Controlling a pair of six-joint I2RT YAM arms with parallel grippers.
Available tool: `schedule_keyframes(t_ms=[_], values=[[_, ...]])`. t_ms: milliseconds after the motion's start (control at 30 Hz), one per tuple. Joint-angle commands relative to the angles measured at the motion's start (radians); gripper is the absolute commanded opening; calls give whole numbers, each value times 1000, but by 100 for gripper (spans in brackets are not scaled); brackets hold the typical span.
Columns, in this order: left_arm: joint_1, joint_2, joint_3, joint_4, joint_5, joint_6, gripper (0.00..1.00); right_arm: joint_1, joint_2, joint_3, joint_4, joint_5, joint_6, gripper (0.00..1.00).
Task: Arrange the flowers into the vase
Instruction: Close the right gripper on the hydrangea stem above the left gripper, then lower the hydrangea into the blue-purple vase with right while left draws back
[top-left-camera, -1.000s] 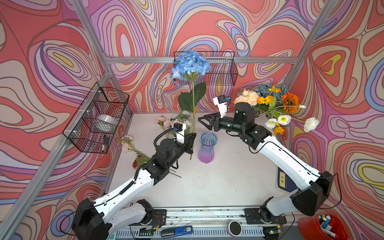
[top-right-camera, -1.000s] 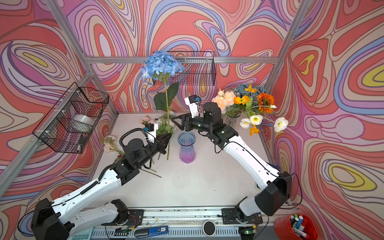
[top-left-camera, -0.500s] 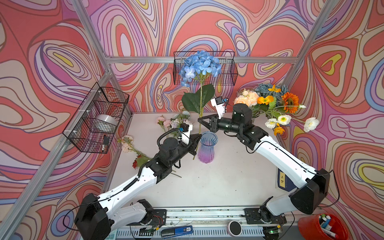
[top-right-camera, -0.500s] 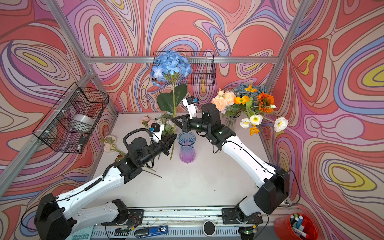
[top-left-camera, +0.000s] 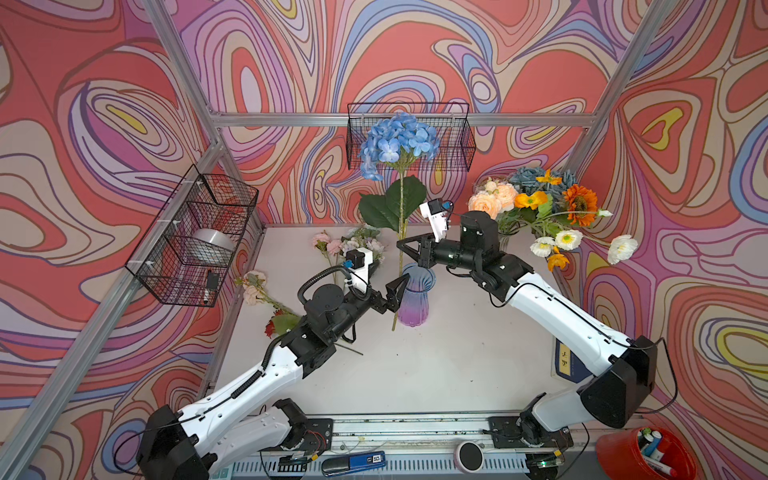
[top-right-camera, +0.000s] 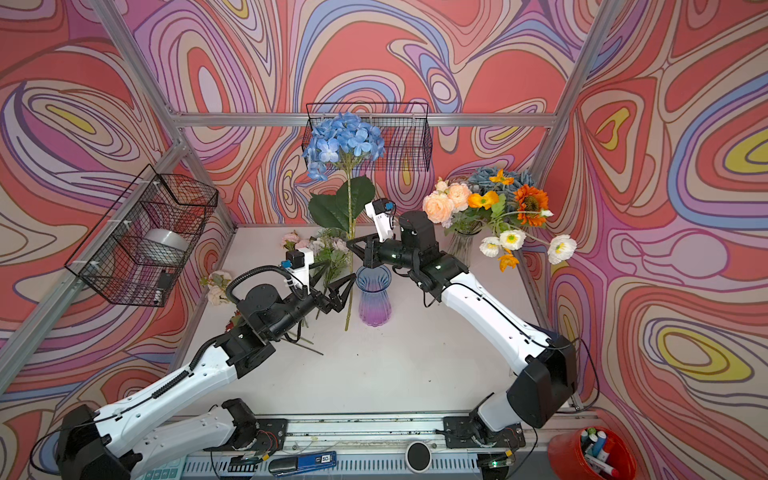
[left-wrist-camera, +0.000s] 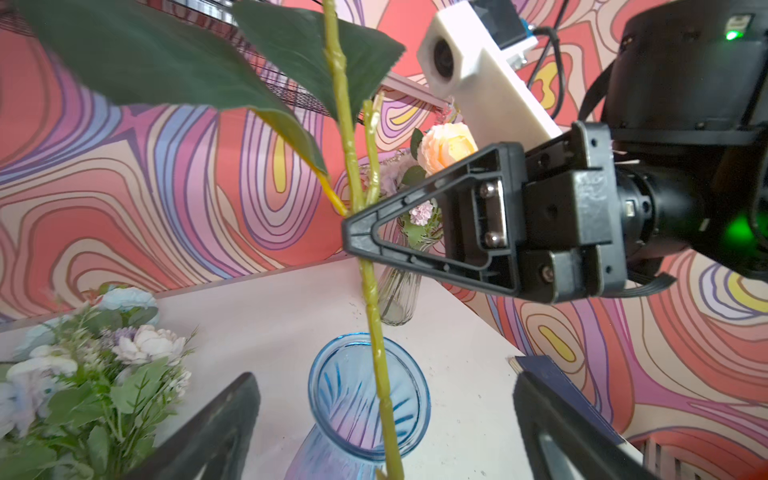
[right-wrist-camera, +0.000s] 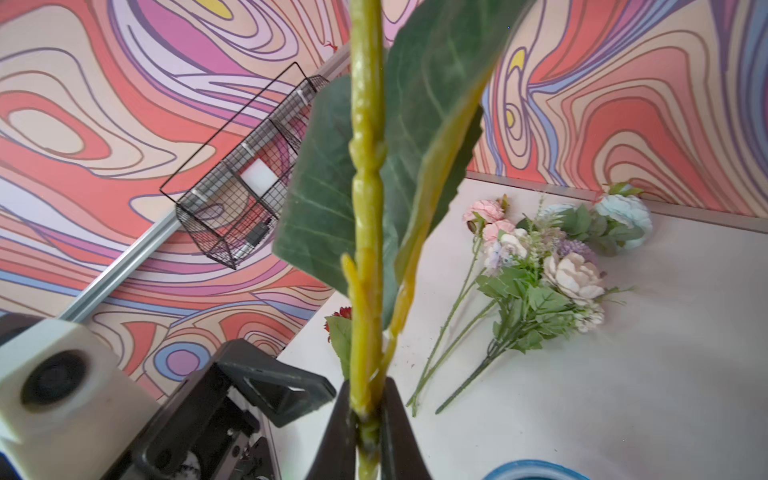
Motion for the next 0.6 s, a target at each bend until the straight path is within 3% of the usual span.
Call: schedule_keyframes(t_ms=[0,200,367,567], values=[[5,-64,-69,15,-179,-58,100,2,-52,63,-71,168,-68,0],[77,-183,-159,-139,-361,-241,100,1,-73,169,-157,344,-171,0],[188,-282,-283,-231,-370,-443,100,2,-90,199,-169,471,-248,0],[200,-344,-332,-261,-403,-488,100,2,-102,119,-81,551,-306,0]])
